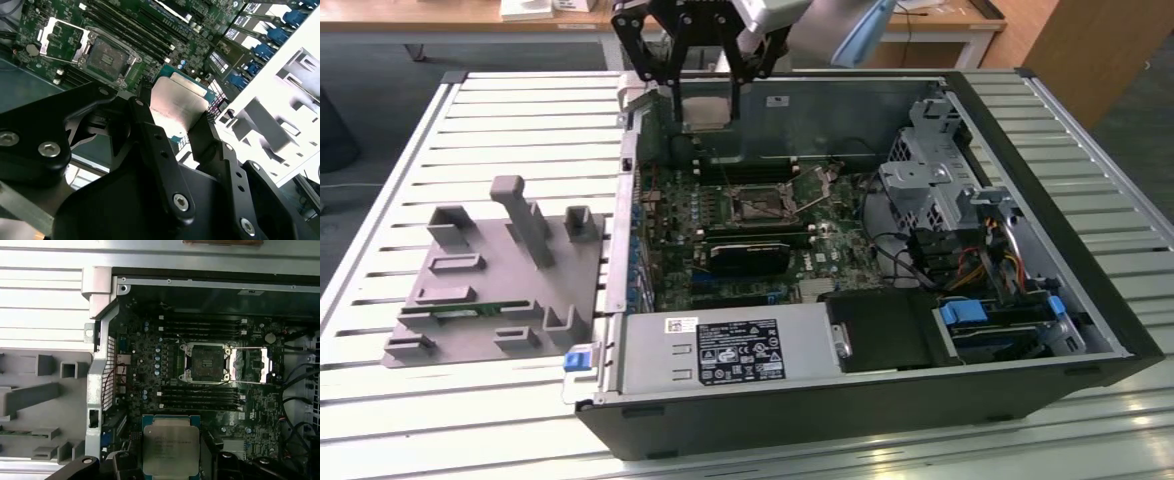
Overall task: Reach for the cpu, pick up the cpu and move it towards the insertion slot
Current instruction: 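Pick up the cpu and move it towards the insertion slot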
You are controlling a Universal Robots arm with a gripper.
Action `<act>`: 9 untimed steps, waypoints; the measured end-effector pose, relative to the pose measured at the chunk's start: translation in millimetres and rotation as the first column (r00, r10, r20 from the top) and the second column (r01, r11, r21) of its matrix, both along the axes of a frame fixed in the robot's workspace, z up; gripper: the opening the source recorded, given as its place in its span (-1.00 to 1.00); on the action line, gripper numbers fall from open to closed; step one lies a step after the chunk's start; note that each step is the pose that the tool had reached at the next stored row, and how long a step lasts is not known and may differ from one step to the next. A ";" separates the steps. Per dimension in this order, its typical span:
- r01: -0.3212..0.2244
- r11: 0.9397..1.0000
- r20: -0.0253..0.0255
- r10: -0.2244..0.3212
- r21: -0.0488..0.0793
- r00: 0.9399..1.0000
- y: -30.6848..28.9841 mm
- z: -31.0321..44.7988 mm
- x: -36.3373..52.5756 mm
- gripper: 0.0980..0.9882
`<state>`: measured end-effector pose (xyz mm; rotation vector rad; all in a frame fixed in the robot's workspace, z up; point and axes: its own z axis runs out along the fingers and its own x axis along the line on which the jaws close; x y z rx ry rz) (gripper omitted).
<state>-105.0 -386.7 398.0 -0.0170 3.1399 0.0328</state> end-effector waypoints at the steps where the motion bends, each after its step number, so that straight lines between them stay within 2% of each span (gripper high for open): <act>1: 0.000 1.000 0.000 0.000 0.000 1.000 0.2 0.0 1.8 0.00; 9: 0.000 1.000 0.001 0.000 0.001 1.000 0.7 0.0 21.0 0.00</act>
